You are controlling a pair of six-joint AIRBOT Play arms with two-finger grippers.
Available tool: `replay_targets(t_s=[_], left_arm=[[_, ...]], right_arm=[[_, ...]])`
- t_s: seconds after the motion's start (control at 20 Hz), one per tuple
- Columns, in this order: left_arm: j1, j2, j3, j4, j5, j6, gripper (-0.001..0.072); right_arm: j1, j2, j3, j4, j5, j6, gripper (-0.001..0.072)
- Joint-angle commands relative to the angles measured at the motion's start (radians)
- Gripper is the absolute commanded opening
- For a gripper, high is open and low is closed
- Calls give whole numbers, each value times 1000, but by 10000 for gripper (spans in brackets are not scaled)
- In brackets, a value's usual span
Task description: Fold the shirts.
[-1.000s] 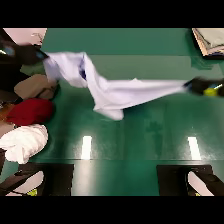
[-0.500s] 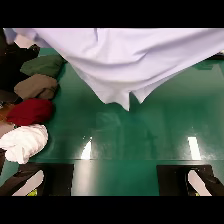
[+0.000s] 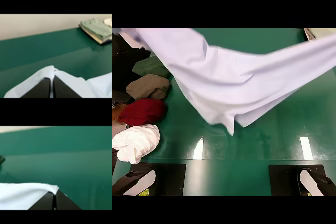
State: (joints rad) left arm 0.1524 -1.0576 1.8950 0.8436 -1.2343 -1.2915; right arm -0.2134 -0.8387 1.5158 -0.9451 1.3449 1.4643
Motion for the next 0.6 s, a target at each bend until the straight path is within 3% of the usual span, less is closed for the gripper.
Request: replay_targets(t_s=[0.0,0.25,0.55], left_arm=[[0,-118,-161,-1,-54,-14,23],[-114,-426,-294,-1,5,18,24],[-228,-648,-294,-8,364,35,26]], right_arm=[[0,0,-253,2,23,24,11],[0,-2,-571,-1,-122,20,11],[0,-72,-650,4,-146,20,11]])
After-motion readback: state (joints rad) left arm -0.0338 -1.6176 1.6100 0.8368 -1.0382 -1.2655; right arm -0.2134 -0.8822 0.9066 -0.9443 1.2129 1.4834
